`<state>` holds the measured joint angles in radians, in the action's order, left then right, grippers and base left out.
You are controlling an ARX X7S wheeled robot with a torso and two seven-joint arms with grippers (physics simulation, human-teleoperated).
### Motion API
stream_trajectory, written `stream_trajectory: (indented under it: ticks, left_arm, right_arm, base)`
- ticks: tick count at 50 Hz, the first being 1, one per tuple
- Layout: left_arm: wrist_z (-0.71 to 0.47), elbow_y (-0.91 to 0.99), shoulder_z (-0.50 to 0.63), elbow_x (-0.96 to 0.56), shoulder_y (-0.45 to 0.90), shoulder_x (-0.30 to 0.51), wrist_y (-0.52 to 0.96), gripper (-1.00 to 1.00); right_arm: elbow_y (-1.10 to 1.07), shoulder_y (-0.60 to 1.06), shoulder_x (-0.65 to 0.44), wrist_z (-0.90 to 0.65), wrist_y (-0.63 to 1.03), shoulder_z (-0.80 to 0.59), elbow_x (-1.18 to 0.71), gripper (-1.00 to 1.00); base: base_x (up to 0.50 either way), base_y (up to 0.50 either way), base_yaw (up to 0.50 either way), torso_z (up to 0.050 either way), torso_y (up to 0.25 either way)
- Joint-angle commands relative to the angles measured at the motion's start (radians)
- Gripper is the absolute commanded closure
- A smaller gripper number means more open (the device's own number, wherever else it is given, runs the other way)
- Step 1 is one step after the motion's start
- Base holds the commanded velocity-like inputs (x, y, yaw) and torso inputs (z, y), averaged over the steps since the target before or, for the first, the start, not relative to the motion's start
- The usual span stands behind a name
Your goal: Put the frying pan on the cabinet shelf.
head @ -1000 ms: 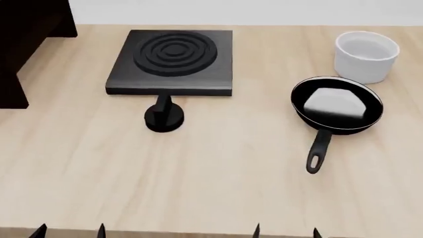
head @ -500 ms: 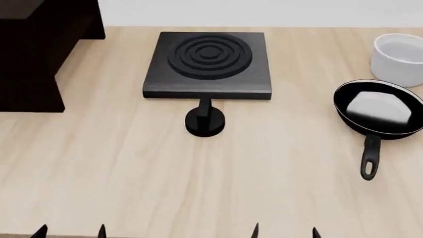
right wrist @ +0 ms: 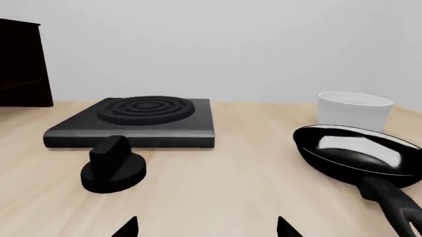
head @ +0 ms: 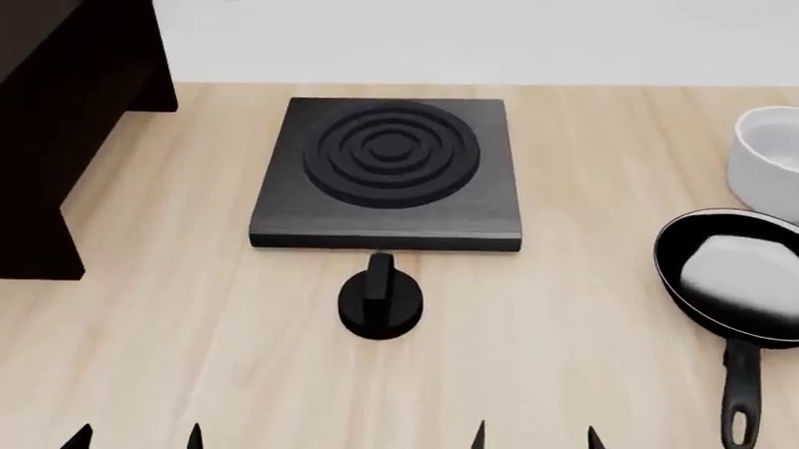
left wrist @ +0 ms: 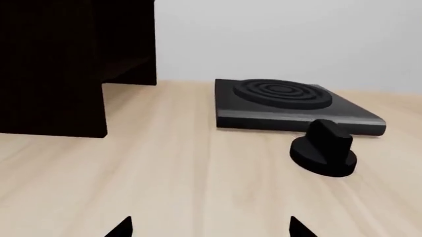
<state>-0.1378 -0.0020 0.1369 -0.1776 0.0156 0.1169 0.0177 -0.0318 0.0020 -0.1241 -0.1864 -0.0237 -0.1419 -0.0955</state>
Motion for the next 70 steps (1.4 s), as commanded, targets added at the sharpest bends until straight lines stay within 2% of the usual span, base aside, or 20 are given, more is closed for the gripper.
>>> stream_trajectory:
  ticks: [1, 50, 53, 64, 70]
  left_arm:
    - [-0.01, -0.012, 0.006, -0.013, 0.003, 0.008, -0.009, -1.0]
    - [-0.061, 0.019, 0.036, -0.053, 0.006, 0.038, 0.021, -1.0]
    - [-0.086, 0.032, 0.029, -0.072, 0.013, 0.036, 0.097, -1.0]
    - [-0.069, 0.023, 0.036, -0.078, 0.006, 0.041, 0.029, -1.0]
    - [-0.09, 0.142, 0.047, -0.102, -0.016, 0.055, 0.109, -1.0]
  right_arm:
    - [0.002, 0.002, -0.009, -0.007, 0.005, -0.013, -0.011, -1.0]
    - [0.008, 0.008, -0.037, -0.034, 0.003, -0.049, -0.048, -1.0]
    - [0.009, 0.008, -0.038, -0.035, 0.001, -0.05, -0.051, -1.0]
    - [0.023, 0.02, -0.039, -0.028, 0.032, -0.064, -0.074, -1.0]
    - [-0.094, 0.012, -0.057, -0.049, 0.126, -0.062, -0.091, -1.0]
  base:
    - [0.48, 0.0, 0.0, 0.0, 0.0]
    - [0.47, 0.0, 0.0, 0.0, 0.0]
    - [0.06, 0.0, 0.0, 0.0, 0.0]
    - [0.0, 0.0, 0.0, 0.0, 0.0]
    - [0.0, 0.0, 0.0, 0.0, 0.0]
